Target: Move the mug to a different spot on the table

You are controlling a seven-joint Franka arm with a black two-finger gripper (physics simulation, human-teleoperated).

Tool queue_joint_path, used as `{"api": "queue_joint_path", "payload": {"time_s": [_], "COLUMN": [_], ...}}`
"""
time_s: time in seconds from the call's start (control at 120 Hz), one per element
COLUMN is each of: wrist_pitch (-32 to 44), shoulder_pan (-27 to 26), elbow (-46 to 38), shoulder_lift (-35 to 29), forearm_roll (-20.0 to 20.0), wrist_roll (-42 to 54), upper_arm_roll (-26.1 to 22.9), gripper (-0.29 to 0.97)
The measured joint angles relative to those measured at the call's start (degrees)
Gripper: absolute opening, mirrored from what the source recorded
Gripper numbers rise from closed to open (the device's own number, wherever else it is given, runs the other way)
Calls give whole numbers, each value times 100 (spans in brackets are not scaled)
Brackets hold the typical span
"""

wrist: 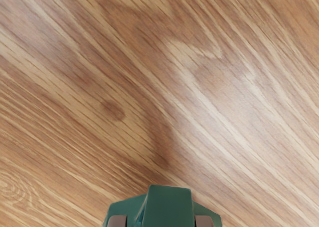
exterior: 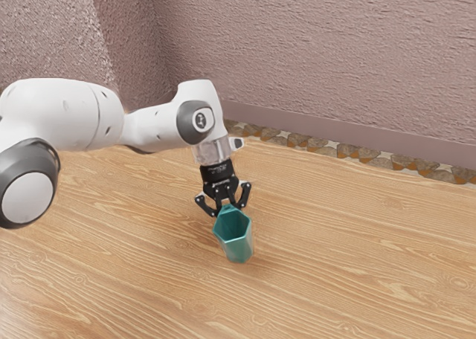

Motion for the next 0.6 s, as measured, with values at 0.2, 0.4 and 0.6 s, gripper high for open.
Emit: {"api": "queue_joint_path", "payload": {"time_s": [0.2, 0.4, 0.6], "wrist_pitch": [62, 146, 344], "shoulder_pan": [262, 574, 867], "elbow": [-347, -679, -919], "shoulder_lift": [-361, -558, -691], "forearm_roll": [236, 334, 325], "wrist_roll": [119, 296, 584], "upper_arm_roll": [5, 5, 31], "gripper": [5, 5, 5]}}
